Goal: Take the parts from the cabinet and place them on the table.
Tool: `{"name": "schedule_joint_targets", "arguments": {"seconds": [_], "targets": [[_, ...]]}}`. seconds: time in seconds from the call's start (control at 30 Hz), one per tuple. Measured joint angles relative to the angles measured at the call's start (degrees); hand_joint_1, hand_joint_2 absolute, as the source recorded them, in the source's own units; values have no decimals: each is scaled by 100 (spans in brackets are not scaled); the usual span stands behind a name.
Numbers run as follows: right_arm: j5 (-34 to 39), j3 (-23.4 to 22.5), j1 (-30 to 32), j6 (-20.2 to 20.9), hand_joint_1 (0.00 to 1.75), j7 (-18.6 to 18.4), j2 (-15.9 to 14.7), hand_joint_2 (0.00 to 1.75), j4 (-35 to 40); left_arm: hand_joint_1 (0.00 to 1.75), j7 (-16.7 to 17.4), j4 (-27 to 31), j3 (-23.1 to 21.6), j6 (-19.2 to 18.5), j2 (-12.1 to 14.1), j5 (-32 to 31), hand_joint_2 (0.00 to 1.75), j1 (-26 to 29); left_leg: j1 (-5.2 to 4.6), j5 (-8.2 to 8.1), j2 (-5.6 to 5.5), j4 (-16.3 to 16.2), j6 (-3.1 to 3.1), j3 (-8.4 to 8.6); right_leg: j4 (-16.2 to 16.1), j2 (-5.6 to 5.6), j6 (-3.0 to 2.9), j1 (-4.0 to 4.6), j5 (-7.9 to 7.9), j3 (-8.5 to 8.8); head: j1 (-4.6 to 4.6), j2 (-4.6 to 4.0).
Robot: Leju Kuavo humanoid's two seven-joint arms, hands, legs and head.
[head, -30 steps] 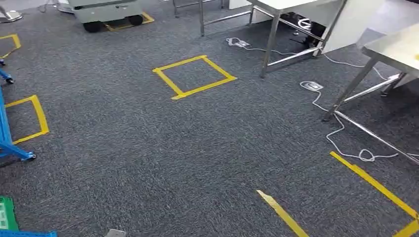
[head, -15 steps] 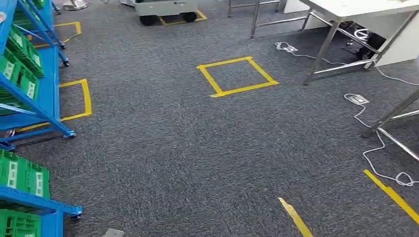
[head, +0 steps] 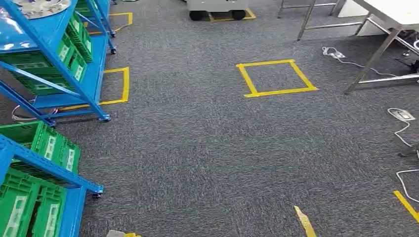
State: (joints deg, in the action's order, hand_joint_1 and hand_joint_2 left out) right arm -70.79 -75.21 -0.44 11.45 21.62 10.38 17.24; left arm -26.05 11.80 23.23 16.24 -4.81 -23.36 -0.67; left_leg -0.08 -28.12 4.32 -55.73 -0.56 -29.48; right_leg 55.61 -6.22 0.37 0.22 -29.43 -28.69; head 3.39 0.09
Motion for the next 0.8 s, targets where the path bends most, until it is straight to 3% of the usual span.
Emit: {"name": "schedule_joint_targets", "arguments": {"seconds": [0.07,0.1,0.13,0.17,0.2,0.23,0.27,0.3,0.33,0.4,0.43,0.47,0.5,0.57,0.6,0.63,0.67,0.7,0.77,0.8], "targets": [[0,-2,-25,2,0,0,0,0,0,0,0,0,-2,0,0,0,0,29,-32,-2,-101,-4,44,-35,-20,-108,51,-27,4,44,-11,0],[0,-2,-40,2,0,0,2,0,0,0,0,0,0,2,0,0,0,42,-29,32,-178,33,98,-34,-24,-168,97,-30,-6,63,-4,0],[0,-2,-48,2,0,0,0,0,0,0,0,-2,-2,2,-9,0,0,47,7,72,-230,70,145,-6,51,30,140,-65,-93,3,-2,0],[0,0,-52,0,0,4,2,0,-2,0,7,-2,0,2,-4,0,0,40,12,87,-272,69,185,-21,315,349,132,-66,-293,-111,-35,0],[0,0,-45,0,0,4,2,0,-2,0,7,0,0,2,4,0,0,26,10,93,-341,68,195,-34,663,482,132,-72,-489,-262,-59,2],[0,0,-26,-7,0,2,0,0,-2,0,7,0,0,4,2,-7,0,6,1,100,-421,68,210,-50,1276,581,136,-77,-766,-539,-52,0],[0,0,-11,-13,0,2,0,0,-2,0,9,0,0,4,0,-13,0,6,-10,101,-506,65,213,-60,1743,610,137,-76,-930,-769,-63,0],[0,0,-4,-17,0,2,0,0,-2,0,13,0,0,4,0,-18,0,10,-20,104,-587,63,216,-57,1959,615,135,-75,-946,-893,-61,0],[0,-2,-2,-17,0,2,0,0,-2,0,18,-2,0,4,0,-20,0,23,-23,104,-671,60,215,-50,1862,616,128,-75,-804,-871,-63,0],[0,-2,-8,-26,0,2,0,0,-2,0,26,-2,0,7,-7,-26,0,30,-20,97,-846,52,204,-20,962,683,107,-81,-236,-474,-63,0],[0,-2,-10,-26,0,2,0,0,-2,0,26,0,0,9,-9,-26,0,25,-14,86,-919,42,184,-8,426,864,96,-98,28,-228,-68,0],[2,0,-13,-28,0,2,0,0,-2,0,30,0,0,9,-9,-28,0,21,-16,74,-981,24,153,-41,179,1260,93,-131,-7,-109,-63,0],[2,0,-10,-31,0,7,0,0,-4,0,39,-2,0,11,-7,-39,0,-5,-28,66,-1064,-43,123,-90,38,1287,98,-157,-32,-61,-55,0],[2,0,-1,-52,0,2,0,0,-7,0,53,-2,-2,17,-4,-52,0,4,24,112,-1213,-29,33,-160,103,1158,73,-107,-41,-56,-61,0],[4,-2,-3,-68,0,7,-2,0,-7,0,57,-2,0,20,-4,-52,0,23,27,125,-1290,-27,-3,-186,87,1084,45,-108,-24,-50,-57,0],[6,-4,-10,-72,0,9,0,0,-13,0,65,-2,0,24,24,-52,0,26,37,75,-1279,-70,-19,-190,27,976,0,-158,3,-24,-61,2],[7,-4,-21,-81,0,11,-9,0,-13,0,72,-2,-2,26,15,-52,0,28,-3,-99,-871,-291,-51,-290,7,887,-21,-137,1,-3,-17,0],[9,-4,-11,-85,0,13,-9,0,-15,0,72,-2,-2,26,13,-52,0,9,4,-305,-686,-647,-76,-465,7,785,-35,-127,-4,1,26,0],[9,-2,6,-98,0,11,-9,0,-22,0,74,-2,-2,26,7,-61,0,-20,21,-699,-516,-1564,-112,-917,10,559,-63,-96,-31,5,16,0],[9,-2,3,-112,0,11,-9,0,-22,0,74,-2,-2,26,7,-63,0,-17,30,-754,-494,-1833,-121,-1052,13,468,-67,-88,-42,6,15,0]]}}
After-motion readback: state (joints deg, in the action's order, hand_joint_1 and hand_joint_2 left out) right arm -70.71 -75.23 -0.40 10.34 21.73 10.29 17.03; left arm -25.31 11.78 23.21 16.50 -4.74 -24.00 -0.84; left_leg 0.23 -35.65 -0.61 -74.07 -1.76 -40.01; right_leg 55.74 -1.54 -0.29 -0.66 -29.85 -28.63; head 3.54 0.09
